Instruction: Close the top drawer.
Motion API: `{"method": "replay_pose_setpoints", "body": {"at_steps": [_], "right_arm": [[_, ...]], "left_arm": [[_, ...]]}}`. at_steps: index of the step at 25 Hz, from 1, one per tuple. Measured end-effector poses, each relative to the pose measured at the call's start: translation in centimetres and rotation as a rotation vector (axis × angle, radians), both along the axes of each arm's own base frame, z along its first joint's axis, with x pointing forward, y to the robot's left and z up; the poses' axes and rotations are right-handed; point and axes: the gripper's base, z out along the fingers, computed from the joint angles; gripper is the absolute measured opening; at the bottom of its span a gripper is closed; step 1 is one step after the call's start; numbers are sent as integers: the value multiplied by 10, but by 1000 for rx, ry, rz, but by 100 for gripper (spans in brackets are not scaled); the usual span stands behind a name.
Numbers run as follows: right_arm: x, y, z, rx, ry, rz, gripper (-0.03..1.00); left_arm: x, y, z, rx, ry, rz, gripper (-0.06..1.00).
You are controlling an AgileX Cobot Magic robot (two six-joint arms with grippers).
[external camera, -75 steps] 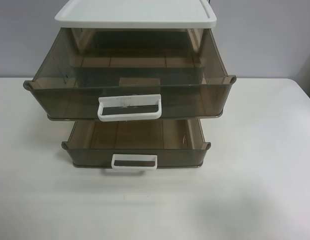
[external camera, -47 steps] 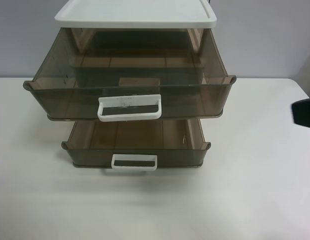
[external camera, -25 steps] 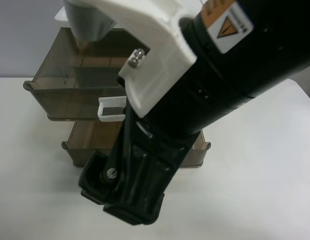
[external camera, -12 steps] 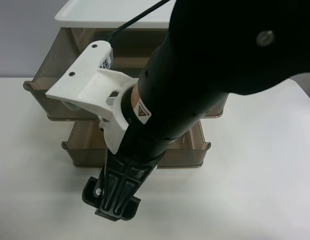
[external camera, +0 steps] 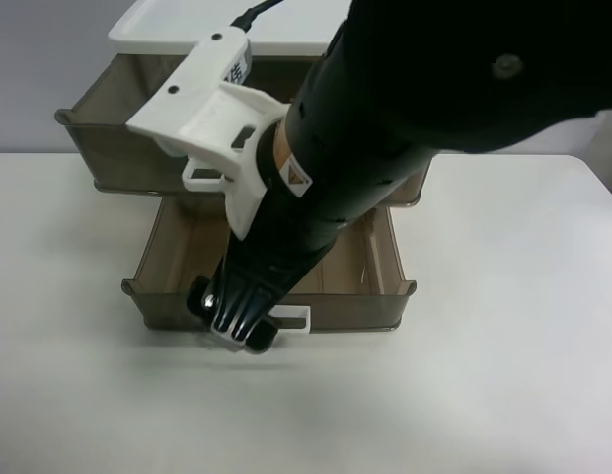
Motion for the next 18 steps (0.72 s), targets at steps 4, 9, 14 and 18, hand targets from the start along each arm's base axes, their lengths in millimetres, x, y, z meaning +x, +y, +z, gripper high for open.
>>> {"method": "replay_pose_setpoints", "body": {"at_steps": [4,9,14,18], "right_arm": [[14,-5,2,24,-27,-30,99],[29,-6,2,53,-49,-53,99],[55,-1,2,57,-62,-89,99],[73,7,1,56,-75,-101,99]], "left_arm": [[0,0,0,0,0,0,99],[0,0,0,0,0,0,99],[0,0,0,0,0,0,99],[0,0,0,0,0,0,99]]}}
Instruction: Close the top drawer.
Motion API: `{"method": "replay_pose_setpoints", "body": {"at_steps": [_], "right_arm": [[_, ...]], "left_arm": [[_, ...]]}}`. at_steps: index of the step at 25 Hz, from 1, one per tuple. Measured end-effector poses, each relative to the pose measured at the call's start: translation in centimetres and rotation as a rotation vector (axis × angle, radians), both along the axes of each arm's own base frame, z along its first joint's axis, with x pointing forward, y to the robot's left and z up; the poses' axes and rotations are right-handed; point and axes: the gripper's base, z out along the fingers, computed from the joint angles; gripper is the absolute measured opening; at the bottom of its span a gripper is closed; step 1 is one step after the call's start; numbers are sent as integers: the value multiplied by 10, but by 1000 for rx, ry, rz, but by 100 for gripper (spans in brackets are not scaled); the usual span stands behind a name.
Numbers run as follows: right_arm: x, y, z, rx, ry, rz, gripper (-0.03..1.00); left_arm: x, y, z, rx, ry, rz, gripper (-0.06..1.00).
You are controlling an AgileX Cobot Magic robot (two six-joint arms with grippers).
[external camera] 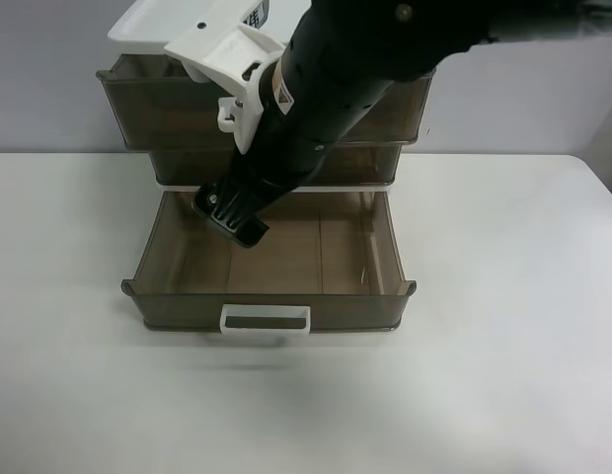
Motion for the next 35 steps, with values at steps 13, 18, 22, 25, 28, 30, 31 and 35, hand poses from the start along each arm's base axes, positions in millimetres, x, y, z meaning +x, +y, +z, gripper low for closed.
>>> {"method": "replay_pose_setpoints", "body": {"at_steps": [13,18,22,25,28,30,31,35], "right_arm": [[50,-2,2,37,9,-75,99],[50,-4,1,35,32,-58,99],[34,-11,24,37,32,-30,99],[7,-19,56,49,29,5,99],[-18,-36,81,48,74,13,99],[-33,-51,95,44,112,8,99],[-40,-59,100,30,140,3,99],[-67,-90,125,56,149,-21,99]], "left_arm": [[0,0,0,0,0,0,99],[0,0,0,0,0,0,99],[0,0,0,0,0,0,99],[0,0,0,0,0,0,99],[0,0,0,0,0,0,99],[0,0,0,0,0,0,99],[0,0,0,0,0,0,99],[0,0,0,0,0,0,99]]}}
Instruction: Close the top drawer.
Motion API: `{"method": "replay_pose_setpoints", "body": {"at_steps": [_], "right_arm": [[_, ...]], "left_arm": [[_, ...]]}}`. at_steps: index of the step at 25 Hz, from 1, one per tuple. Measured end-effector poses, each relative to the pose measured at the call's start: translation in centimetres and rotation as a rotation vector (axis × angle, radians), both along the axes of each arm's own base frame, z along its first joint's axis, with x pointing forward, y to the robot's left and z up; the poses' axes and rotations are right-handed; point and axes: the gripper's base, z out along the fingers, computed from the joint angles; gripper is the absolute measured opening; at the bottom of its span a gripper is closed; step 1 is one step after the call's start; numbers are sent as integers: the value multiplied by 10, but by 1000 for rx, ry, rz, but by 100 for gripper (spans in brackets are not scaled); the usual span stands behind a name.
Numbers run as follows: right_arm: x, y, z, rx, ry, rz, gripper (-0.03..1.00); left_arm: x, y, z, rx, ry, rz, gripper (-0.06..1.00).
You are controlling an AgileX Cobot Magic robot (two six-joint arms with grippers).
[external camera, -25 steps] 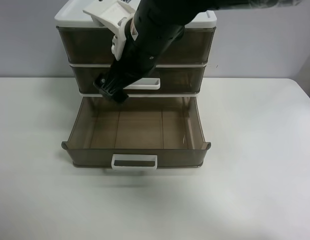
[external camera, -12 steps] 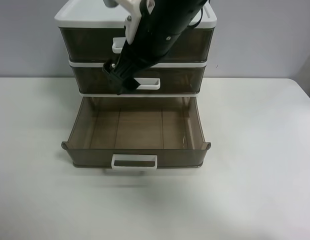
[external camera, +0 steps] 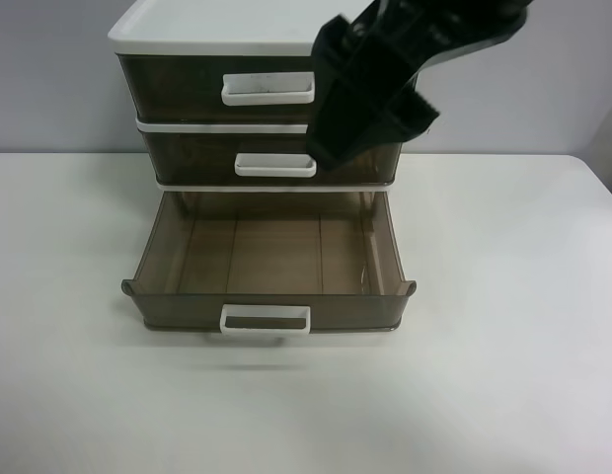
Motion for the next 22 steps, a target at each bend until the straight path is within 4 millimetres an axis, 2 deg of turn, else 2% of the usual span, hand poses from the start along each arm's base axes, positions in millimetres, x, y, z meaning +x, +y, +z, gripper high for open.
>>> {"method": "replay_pose_setpoints", "body": {"at_steps": [3,8,18,22], "right_arm": [[-18,-23,4,26,-12,-23,99],[-53,-69,-10,33,-29,-56,99],[-111,-146,-46,118,-98,-133,99],[-126,-172,-69,163,-121,-261,99]], "left_arm": [[0,0,0,0,0,0,99],[0,0,0,0,0,0,99],[0,0,0,0,0,0,99],[0,0,0,0,0,0,99]]}}
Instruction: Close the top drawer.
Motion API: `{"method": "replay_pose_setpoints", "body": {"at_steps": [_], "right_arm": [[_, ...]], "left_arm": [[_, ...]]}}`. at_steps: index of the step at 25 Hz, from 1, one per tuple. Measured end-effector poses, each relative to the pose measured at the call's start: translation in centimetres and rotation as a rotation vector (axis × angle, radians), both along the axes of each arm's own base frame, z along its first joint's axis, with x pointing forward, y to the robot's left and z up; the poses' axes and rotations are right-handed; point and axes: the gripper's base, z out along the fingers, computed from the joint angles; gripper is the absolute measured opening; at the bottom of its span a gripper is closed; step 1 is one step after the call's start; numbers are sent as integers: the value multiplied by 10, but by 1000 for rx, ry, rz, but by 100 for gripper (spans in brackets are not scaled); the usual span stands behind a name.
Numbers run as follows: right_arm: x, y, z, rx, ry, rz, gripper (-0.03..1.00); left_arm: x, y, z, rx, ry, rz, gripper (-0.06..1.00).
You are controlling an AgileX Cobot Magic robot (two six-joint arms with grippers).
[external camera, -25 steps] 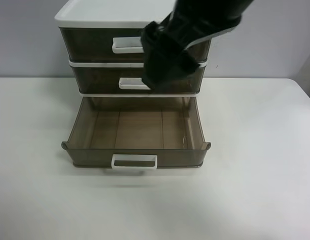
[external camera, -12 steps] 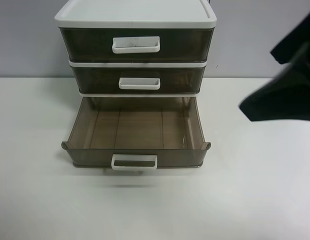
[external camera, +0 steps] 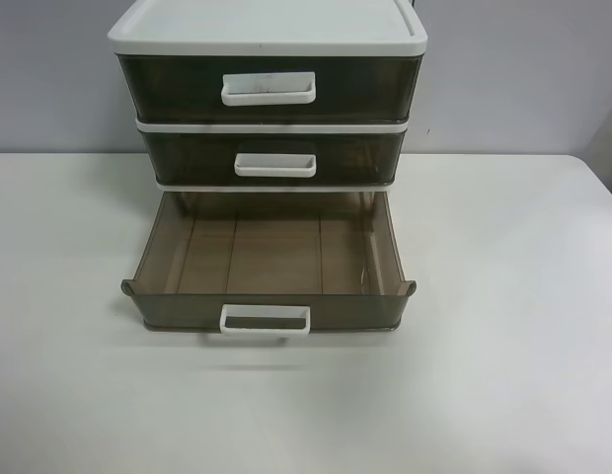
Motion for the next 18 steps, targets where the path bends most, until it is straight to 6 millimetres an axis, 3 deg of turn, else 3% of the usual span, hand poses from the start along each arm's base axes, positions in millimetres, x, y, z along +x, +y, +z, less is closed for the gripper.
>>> {"method": "replay_pose_setpoints", "body": {"at_steps": [4,10,13,18], "right_arm": [[-12,-17,-25,78,-54,-210,99],[-35,-23,-59,210,-132,-447,99],[-46,-25,-62,245,-213,-541,99],[-47,-25,-62,242,-234,-581,99]], "left_arm": [[0,0,0,0,0,0,99],[0,0,0,0,0,0,99],[0,0,0,0,0,0,99],[0,0,0,1,0,1,99]]}}
